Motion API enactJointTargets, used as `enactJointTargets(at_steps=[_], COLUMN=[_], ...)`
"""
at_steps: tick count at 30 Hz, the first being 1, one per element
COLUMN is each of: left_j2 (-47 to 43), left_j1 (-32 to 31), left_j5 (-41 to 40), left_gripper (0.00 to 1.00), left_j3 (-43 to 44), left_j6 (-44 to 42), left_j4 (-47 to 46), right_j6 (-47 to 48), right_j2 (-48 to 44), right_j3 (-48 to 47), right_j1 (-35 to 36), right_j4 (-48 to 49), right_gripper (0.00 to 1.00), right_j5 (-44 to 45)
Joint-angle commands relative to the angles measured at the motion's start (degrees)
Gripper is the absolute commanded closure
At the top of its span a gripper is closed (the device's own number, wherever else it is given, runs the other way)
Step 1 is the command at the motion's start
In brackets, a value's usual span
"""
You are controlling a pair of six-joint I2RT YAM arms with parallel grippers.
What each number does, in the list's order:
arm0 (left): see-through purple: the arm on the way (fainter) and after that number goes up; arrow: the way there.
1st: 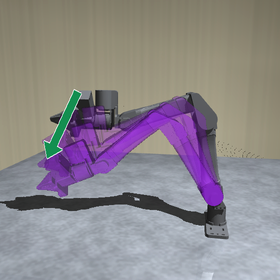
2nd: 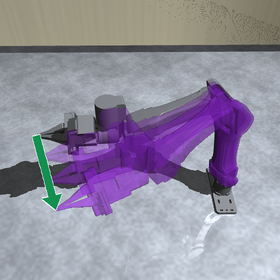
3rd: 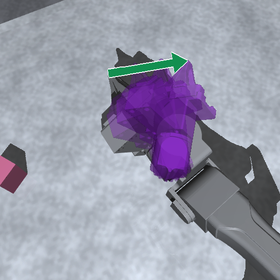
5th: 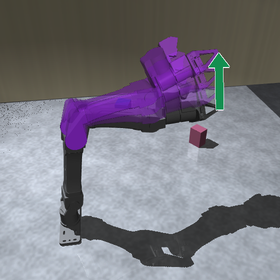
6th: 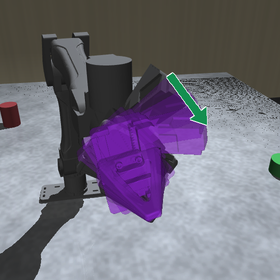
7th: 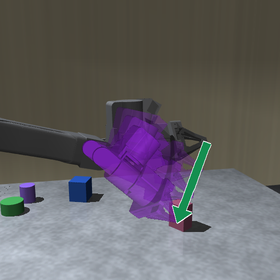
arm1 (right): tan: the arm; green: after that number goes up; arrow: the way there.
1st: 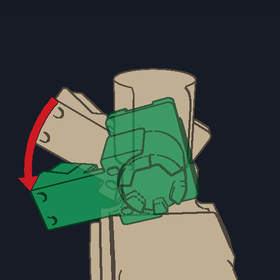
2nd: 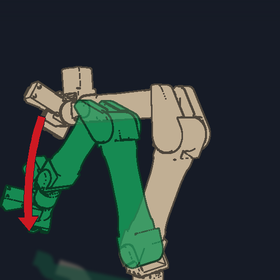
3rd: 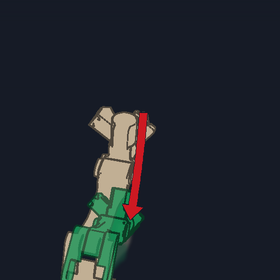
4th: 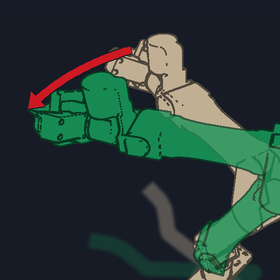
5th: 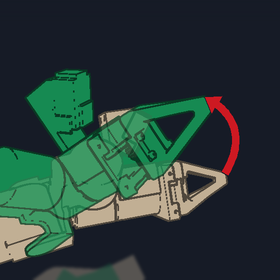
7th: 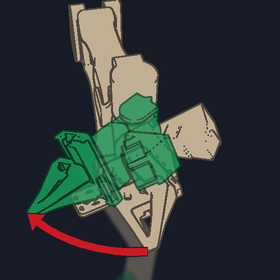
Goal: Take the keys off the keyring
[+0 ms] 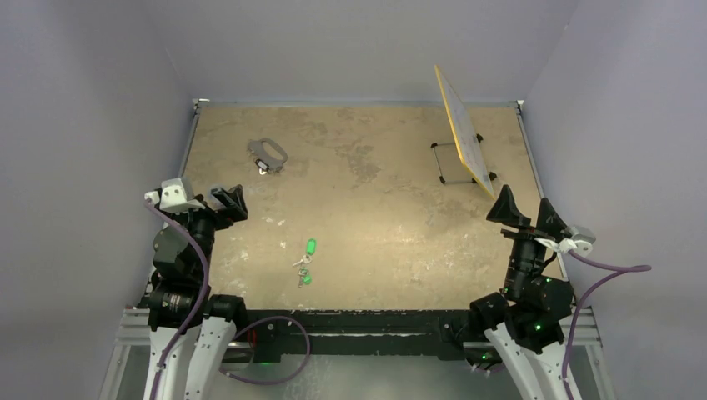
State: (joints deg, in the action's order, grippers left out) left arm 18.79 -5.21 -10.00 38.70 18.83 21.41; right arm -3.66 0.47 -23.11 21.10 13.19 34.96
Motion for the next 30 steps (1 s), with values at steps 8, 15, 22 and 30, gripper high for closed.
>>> enactJointTargets(at_steps=[8,15,22,30], left_j2=[1.39,5.32,23.45,42.48], left_j1=[0.47,0.47,0.47,0.38], left_j5=[3.68,5.51,7.21,3.39], left_gripper=[0.01,0.01,0.01,0.02], left_j3=[-0.19,-0.63,3.18,5.62], left_j6=[-0.64,3.07,9.09,13.77], left_j4=[-2.44,-3.62,-2.54,-8.04], right_j6=[-0.56,-1.15,-2.04,-3.17], right_j2=[-0.38,-0.38,-0.38,-0.38], right_j3=[-1.32,-0.98,-1.73,-2.73], right_j1=[0.27,0.49,1.58,1.90], right_j4=[1.58,1.74,0.91,-0.79], right_gripper=[0.01,0.01,0.01,0.01], right_j5=[-0.29,-1.18,-1.24,-0.18])
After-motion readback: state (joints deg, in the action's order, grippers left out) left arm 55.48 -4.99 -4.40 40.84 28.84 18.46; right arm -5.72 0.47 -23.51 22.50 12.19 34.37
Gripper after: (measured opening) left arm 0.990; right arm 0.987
